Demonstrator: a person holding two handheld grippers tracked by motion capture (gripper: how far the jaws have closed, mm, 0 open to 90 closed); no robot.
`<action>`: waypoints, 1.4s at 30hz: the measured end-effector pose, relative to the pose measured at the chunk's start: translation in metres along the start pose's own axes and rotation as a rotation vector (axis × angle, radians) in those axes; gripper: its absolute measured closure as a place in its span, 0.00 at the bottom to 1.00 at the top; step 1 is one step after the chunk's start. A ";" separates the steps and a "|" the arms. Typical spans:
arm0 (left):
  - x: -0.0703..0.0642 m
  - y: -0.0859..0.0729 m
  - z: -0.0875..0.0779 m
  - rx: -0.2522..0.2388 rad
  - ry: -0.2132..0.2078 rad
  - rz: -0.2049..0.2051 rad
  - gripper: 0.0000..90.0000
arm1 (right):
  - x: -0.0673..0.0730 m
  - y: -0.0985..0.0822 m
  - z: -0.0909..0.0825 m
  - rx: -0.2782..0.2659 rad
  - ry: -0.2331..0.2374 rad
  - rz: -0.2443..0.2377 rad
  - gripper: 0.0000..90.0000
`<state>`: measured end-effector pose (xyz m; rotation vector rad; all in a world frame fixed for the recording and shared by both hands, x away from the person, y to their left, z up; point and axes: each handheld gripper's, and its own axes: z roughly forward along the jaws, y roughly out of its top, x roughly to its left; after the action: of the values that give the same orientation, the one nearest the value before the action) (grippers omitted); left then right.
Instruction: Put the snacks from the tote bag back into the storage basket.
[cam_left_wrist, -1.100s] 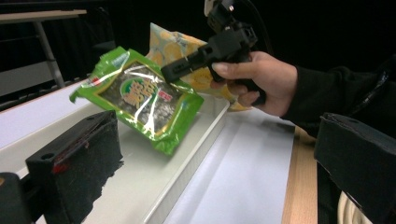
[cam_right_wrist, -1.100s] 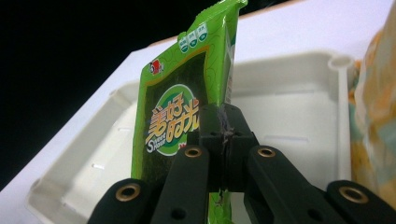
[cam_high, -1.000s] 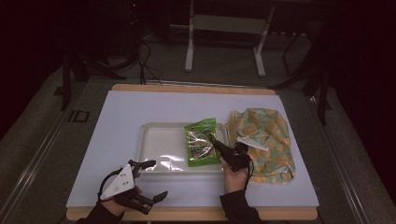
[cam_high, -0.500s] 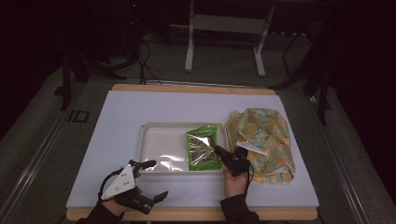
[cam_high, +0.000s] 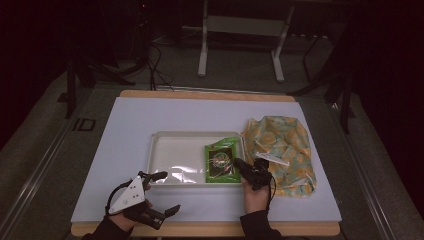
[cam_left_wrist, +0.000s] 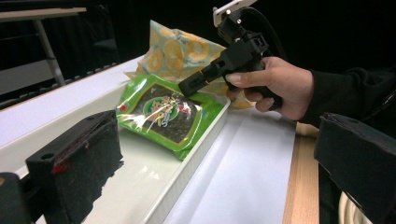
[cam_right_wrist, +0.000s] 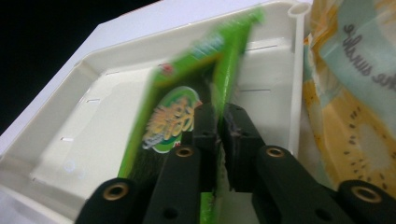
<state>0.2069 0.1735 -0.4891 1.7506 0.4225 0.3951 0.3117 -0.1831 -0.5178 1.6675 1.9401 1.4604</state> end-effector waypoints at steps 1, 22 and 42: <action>0.000 0.000 0.000 0.001 0.000 0.001 0.01 | 0.000 0.000 0.000 0.001 -0.001 -0.002 0.90; 0.000 0.000 0.000 -0.001 0.001 0.001 0.01 | 0.024 0.021 -0.005 0.021 -0.011 -0.207 0.65; 0.000 0.000 -0.001 -0.002 0.003 -0.002 0.01 | 0.029 0.085 -0.020 -0.011 0.053 -0.327 0.19</action>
<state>0.2068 0.1742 -0.4888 1.7476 0.4263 0.3965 0.3426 -0.1806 -0.4309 1.2422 2.1059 1.3956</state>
